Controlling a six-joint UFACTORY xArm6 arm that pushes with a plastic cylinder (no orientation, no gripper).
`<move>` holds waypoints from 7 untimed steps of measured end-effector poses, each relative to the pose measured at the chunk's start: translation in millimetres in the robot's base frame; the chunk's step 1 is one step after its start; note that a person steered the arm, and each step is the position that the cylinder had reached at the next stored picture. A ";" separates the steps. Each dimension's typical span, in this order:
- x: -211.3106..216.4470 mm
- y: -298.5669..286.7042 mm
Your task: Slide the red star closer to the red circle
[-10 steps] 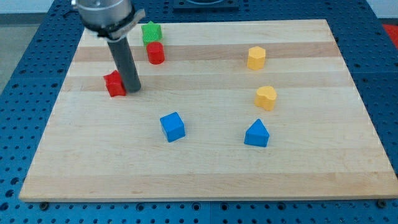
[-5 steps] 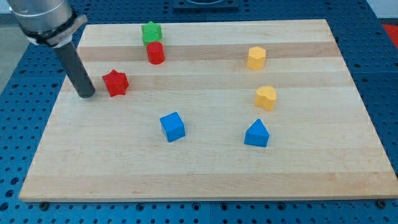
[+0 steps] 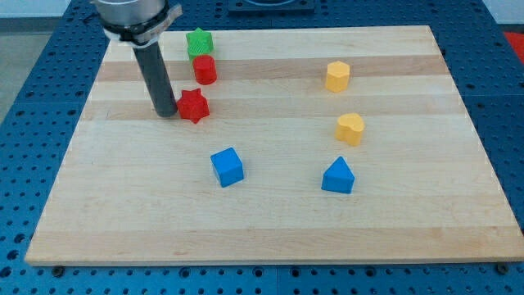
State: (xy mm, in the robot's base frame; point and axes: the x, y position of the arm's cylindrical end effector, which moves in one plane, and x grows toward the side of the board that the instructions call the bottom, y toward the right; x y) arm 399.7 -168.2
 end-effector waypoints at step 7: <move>-8.1 32.0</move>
State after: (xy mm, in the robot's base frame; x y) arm 391.6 -136.2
